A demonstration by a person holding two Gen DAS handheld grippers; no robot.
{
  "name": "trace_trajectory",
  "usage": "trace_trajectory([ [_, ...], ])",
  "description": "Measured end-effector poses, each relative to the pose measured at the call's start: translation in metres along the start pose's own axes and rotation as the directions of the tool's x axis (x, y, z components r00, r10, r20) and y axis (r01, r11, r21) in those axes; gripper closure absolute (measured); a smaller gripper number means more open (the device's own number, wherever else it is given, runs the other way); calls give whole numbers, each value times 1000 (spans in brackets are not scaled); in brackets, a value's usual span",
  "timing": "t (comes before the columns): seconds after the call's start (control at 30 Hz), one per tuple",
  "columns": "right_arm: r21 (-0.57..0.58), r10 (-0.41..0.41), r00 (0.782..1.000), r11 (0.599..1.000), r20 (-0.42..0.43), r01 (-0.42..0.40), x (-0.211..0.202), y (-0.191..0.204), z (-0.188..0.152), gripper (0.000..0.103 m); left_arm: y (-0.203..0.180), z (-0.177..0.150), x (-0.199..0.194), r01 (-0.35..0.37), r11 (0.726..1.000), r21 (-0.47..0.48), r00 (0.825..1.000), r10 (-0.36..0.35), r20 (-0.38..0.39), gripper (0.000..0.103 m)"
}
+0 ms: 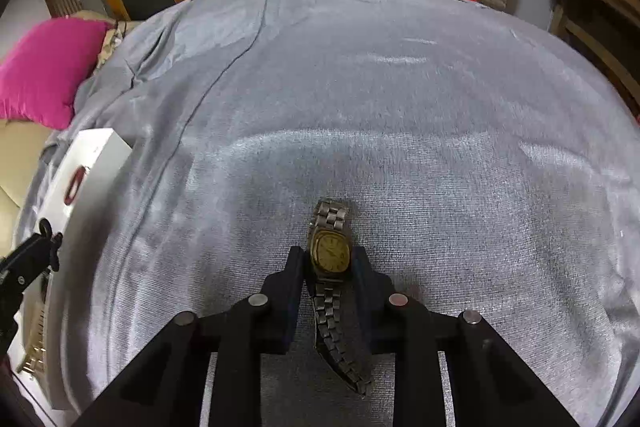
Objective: Organize jewelry
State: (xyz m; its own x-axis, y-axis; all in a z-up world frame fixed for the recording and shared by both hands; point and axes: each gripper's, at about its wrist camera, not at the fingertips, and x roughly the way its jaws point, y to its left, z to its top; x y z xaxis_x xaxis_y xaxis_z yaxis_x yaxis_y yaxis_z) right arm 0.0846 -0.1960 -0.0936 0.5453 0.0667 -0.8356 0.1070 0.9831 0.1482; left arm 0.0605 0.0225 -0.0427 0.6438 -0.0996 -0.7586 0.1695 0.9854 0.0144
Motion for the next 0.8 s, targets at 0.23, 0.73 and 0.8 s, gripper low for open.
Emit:
trace_trajectory([
  [0.23, 124, 227, 974, 966, 10, -227, -10, -10, 5, 78, 19, -1, -9, -6, 999, -47, 1000, 7, 16, 87],
  [0.73, 127, 459, 884, 875, 89, -467, -30, 44, 17, 78, 60, -7, -24, -57, 993, -104, 997, 62, 48, 87],
  [0.8, 125, 485, 869, 861, 96, -494, -33, 54, 21, 78, 66, -8, -27, -67, 992, -108, 996, 73, 57, 87],
])
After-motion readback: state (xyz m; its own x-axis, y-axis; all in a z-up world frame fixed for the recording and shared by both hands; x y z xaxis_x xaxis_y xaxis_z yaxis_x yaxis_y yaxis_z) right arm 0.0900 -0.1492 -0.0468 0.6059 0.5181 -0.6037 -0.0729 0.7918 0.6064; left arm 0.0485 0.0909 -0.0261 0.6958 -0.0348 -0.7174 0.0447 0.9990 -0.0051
